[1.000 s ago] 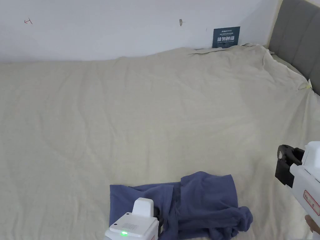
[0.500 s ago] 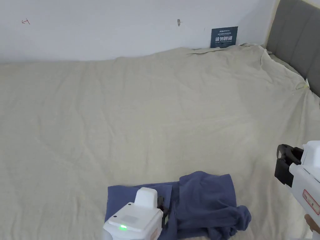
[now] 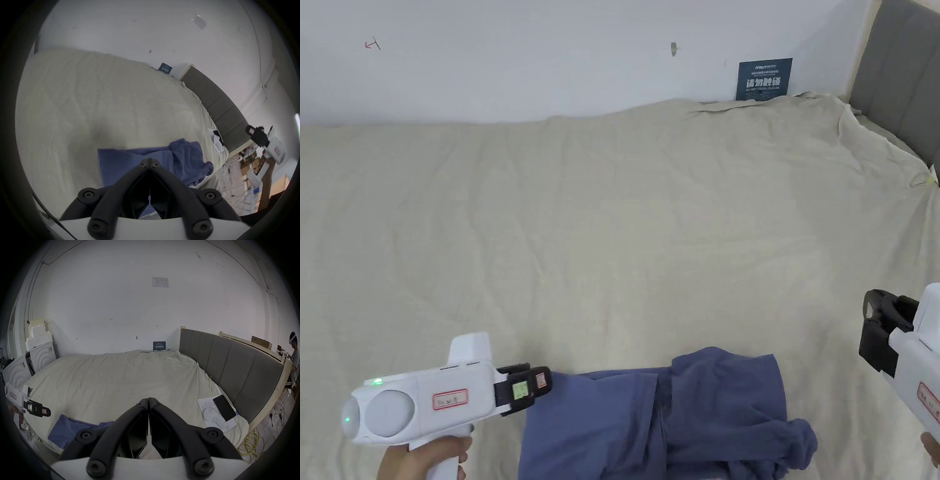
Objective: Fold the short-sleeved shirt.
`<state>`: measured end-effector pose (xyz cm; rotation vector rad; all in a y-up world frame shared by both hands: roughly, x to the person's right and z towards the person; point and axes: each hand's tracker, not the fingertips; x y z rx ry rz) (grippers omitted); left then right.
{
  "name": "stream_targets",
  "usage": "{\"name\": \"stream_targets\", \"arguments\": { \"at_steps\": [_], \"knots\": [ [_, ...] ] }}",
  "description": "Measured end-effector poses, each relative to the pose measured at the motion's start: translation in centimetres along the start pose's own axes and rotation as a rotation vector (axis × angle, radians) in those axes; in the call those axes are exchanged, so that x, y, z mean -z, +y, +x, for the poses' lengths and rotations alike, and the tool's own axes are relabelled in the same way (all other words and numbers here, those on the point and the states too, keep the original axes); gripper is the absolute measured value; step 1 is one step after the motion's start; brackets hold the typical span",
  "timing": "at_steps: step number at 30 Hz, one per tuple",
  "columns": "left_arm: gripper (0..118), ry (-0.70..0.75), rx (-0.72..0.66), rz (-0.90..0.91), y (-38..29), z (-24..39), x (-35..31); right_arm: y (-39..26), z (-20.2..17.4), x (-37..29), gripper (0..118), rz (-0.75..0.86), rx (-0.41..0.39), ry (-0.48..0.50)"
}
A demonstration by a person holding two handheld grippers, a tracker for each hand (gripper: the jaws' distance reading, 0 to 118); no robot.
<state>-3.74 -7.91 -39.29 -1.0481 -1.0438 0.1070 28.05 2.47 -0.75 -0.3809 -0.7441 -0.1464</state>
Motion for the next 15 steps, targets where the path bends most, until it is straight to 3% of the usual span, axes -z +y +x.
{"name": "stream_targets", "arguments": {
  "at_steps": [2,5,6,7,9,15],
  "knots": [
    [12,0.005,-0.079,-0.040,-0.3,-2.0,0.3,0.0,-0.1,0.0,1,-0.004,-0.003,0.000],
    [70,-0.005,-0.152,-0.090,-1.0,-4.8,1.3,-0.1,-0.2,0.1,1,-0.011,-0.006,-0.001],
    [84,0.009,-0.156,-0.097,-1.4,-5.3,1.7,-0.1,-0.3,0.1,1,-0.014,-0.008,-0.001],
    [91,0.006,-0.148,-0.098,-1.7,-5.7,2.1,-0.1,-0.3,0.1,1,-0.015,-0.010,-0.001],
    [96,-0.005,-0.152,-0.114,-2.1,-6.6,2.9,-0.1,-0.4,0.2,1,-0.018,-0.009,-0.003],
    [94,-0.015,-0.118,-0.187,-2.9,-6.0,5.3,-0.2,-0.5,0.4,1,-0.028,-0.012,-0.004]
  ]
}}
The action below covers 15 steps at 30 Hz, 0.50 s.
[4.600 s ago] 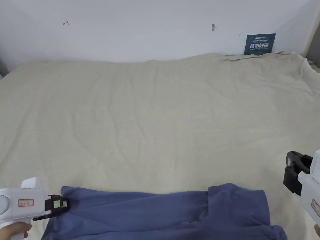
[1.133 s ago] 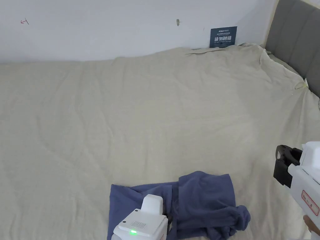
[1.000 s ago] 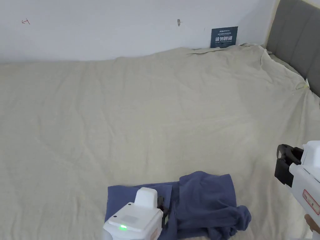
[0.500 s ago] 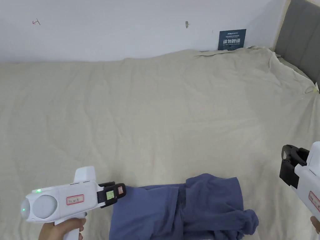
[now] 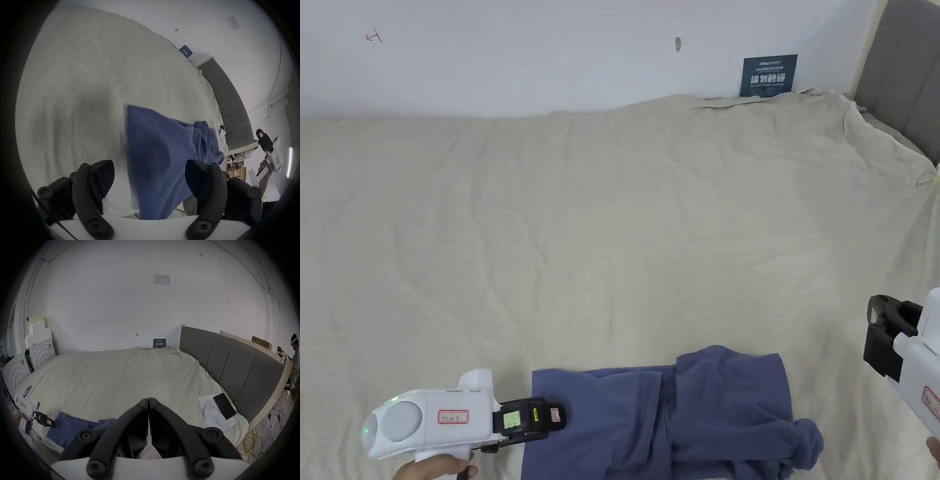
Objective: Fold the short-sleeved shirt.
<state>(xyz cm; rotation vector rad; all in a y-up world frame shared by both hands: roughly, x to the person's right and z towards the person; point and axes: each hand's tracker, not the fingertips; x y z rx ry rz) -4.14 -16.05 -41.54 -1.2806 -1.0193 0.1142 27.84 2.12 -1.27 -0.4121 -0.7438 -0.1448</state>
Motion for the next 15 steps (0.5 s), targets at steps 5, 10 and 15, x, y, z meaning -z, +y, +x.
{"name": "stream_targets", "arguments": {
  "at_steps": [5,10,15],
  "knots": [
    [47,-0.021,0.005,0.000,0.3,0.6,0.7,-0.2,0.2,0.1,1,-0.008,0.002,-0.004],
    [11,0.034,0.044,-0.015,0.1,1.6,1.3,-0.3,0.3,0.1,1,-0.013,0.004,-0.004],
    [6,0.094,0.104,0.009,0.0,3.1,0.0,-0.2,0.4,0.0,1,-0.009,0.006,-0.004]
  ]
}}
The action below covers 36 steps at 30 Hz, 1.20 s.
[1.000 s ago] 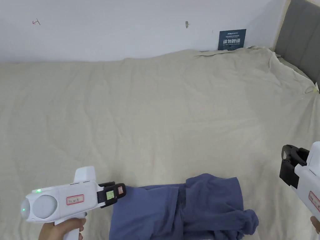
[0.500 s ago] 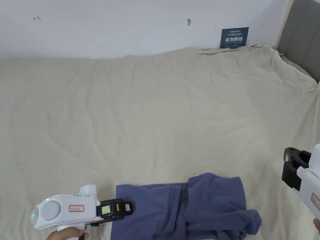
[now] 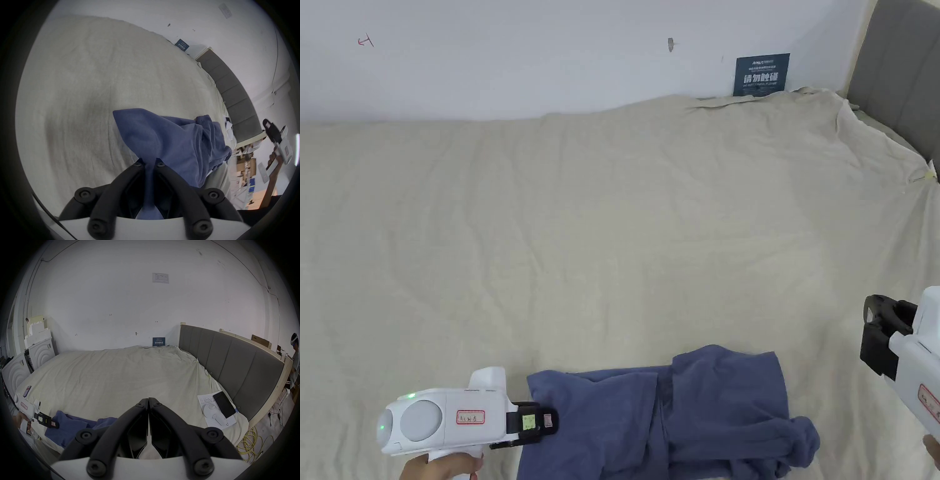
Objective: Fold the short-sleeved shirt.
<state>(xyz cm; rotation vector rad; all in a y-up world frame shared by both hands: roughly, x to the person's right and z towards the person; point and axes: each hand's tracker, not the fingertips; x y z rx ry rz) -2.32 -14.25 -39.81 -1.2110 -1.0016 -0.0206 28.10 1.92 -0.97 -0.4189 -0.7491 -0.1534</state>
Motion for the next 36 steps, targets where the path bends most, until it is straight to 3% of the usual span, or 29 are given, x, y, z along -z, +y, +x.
{"name": "stream_targets", "arguments": {
  "at_steps": [7,15,19,27,36],
  "knots": [
    [3,0.024,-0.028,0.062,1.1,-0.1,-4.9,0.3,0.1,0.1,1,0.010,0.004,0.007],
    [3,0.185,-0.059,0.082,1.8,-2.7,-10.5,0.5,0.0,0.2,1,0.016,0.002,0.021],
    [3,0.206,-0.086,0.081,1.9,-1.0,-11.3,0.4,0.0,0.3,1,0.015,0.004,0.025],
    [3,0.065,0.020,0.032,4.0,8.0,-7.2,0.2,0.6,-0.1,1,0.016,0.007,0.019],
    [3,-0.030,0.140,-0.098,4.5,15.5,2.1,-0.1,1.1,-0.8,1,0.020,0.008,0.009]
  ]
}}
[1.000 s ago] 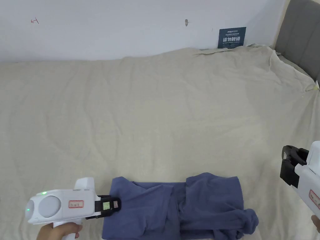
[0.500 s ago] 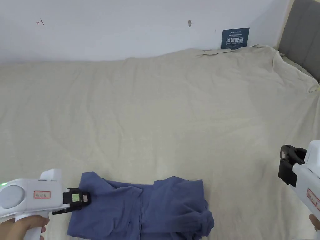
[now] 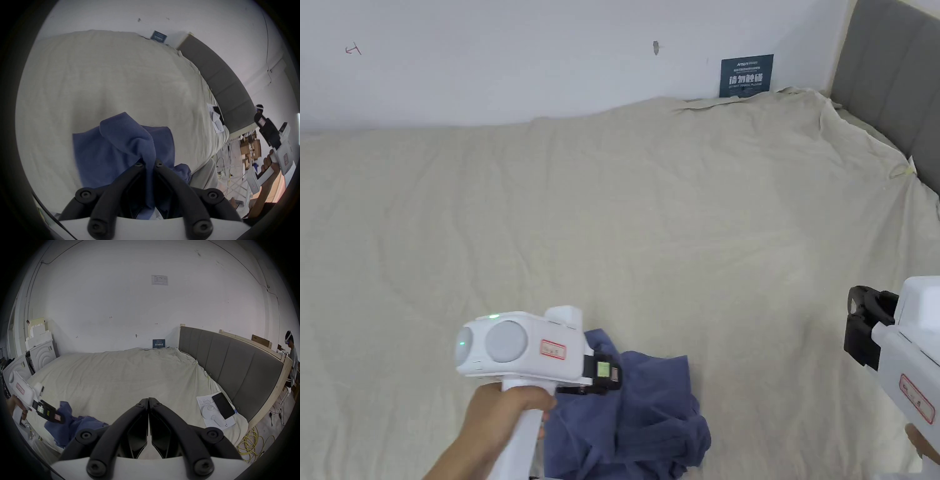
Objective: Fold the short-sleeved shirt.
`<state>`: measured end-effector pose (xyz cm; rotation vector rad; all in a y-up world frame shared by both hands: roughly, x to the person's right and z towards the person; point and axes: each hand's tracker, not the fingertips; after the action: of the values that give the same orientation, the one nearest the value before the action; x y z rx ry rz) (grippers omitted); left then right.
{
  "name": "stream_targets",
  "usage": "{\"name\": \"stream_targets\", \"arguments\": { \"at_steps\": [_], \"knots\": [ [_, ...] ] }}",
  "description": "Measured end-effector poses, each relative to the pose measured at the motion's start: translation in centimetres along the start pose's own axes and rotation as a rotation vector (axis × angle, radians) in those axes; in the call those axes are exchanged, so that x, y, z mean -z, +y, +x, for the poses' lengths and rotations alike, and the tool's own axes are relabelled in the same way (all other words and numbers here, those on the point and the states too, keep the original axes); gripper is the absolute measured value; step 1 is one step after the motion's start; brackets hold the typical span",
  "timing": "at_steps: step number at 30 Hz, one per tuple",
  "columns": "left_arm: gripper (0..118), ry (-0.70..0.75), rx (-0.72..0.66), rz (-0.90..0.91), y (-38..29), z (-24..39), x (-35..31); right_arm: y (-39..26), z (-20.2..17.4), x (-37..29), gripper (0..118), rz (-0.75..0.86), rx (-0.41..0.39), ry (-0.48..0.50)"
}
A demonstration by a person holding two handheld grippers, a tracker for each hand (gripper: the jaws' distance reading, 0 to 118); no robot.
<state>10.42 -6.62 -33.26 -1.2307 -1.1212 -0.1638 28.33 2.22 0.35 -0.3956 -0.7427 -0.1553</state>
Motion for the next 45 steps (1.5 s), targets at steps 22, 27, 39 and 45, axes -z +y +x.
{"name": "stream_targets", "arguments": {
  "at_steps": [22,27,39,45],
  "knots": [
    [118,0.006,0.054,0.015,-0.2,5.9,4.4,-0.3,0.8,-0.5,1,0.001,0.006,-0.022],
    [118,0.026,0.044,0.191,-0.4,4.2,0.0,0.0,0.7,-0.5,1,0.007,0.003,-0.018],
    [3,0.253,0.077,0.494,-4.7,-2.5,-3.5,0.2,-0.2,-0.2,1,0.005,-0.003,0.002],
    [0,0.309,0.163,0.468,-7.2,-2.9,-0.6,0.1,-0.2,-0.2,1,0.000,-0.003,0.000]
  ]
}}
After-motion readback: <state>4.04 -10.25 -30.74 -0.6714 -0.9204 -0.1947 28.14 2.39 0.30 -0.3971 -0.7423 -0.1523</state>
